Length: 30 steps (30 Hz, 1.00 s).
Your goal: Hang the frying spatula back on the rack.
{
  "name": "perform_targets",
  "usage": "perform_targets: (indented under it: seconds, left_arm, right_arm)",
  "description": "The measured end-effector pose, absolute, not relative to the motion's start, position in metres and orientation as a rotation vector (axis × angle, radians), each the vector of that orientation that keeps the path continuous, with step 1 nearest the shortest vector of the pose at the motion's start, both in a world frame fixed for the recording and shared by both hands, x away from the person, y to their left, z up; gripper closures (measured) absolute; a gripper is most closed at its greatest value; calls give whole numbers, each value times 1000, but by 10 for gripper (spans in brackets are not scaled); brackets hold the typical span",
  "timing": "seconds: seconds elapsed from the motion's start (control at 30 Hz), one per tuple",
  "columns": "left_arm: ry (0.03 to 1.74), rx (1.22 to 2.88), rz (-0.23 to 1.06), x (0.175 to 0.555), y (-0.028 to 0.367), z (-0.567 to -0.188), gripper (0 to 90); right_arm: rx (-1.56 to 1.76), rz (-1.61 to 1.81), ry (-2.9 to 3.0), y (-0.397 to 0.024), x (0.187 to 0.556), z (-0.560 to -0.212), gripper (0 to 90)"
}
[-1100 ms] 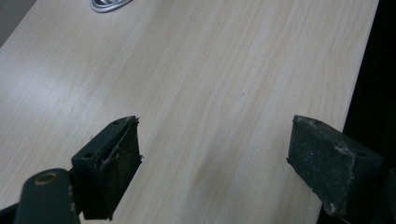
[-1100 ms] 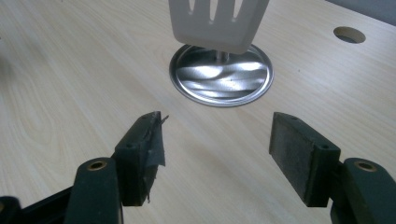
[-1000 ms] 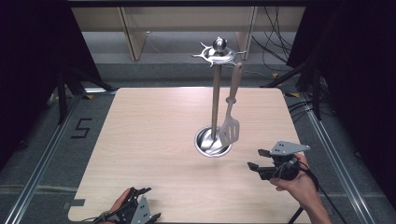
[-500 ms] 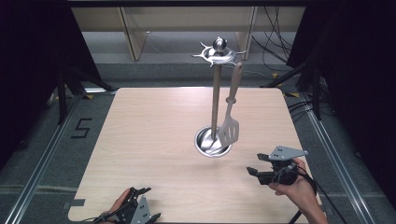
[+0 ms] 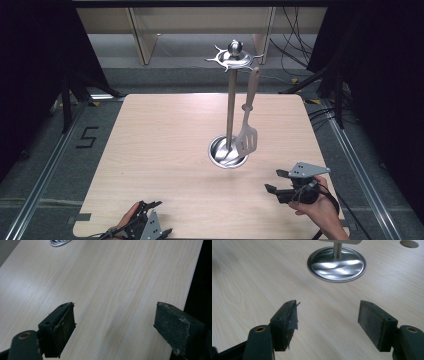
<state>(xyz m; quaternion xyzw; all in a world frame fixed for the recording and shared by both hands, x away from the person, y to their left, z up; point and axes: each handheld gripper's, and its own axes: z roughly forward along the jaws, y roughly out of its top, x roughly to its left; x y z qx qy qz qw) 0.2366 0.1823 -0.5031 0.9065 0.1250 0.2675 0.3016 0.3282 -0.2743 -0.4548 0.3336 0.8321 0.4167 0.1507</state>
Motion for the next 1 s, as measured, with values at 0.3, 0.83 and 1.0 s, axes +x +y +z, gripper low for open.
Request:
perform_targets:
  seconds: [0.3,0.83,1.0]
  left_arm:
    - [338,2382,724,235,181,-504,159]
    - [332,2395,708,235,181,-504,158]
    - [333,2399,719,236,181,-505,167]
  right_arm:
    - [952,1201,2407,-273,321,-465,324]
    - [962,1180,2377,-270,302,-477,286]
    - [946,1179,2376,-269,296,-480,281]
